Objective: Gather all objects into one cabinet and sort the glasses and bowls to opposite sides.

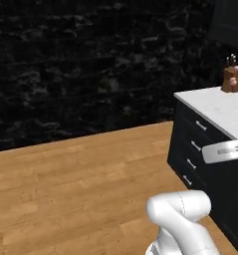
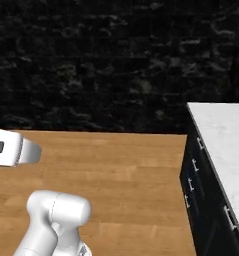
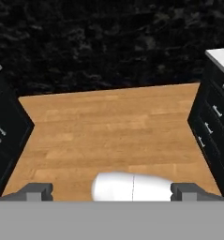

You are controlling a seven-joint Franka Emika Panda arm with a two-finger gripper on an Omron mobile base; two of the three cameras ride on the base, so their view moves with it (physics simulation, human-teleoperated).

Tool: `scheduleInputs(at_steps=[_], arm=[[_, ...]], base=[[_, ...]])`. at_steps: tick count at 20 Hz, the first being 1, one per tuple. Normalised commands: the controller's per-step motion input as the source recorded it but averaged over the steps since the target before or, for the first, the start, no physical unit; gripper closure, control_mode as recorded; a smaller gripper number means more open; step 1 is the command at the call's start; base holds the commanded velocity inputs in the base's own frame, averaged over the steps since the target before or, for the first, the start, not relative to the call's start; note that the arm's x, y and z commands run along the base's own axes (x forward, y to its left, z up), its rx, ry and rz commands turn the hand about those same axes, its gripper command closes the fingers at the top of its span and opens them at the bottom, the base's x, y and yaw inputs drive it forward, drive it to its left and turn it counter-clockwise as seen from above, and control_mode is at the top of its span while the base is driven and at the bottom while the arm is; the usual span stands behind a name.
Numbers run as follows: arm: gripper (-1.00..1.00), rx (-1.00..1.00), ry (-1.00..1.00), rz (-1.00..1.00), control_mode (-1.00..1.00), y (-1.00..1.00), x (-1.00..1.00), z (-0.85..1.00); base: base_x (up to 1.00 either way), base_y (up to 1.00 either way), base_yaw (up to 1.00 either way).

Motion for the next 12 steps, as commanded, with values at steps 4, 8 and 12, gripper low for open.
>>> scheduleInputs(at_steps=[4, 8, 12], arm=[[-1.00, 0.00, 0.00, 0.00, 1.00, 0.00, 0.00, 0.00], [-1.00, 0.00, 0.00, 0.00, 1.00, 0.00, 0.00, 0.00], [-1.00, 0.00, 0.00, 0.00, 1.00, 0.00, 0.00, 0.00]], base=[[0.68, 0.31, 0.27], [0.57, 0.42, 0.39], [0.44, 0.48, 0.42]])
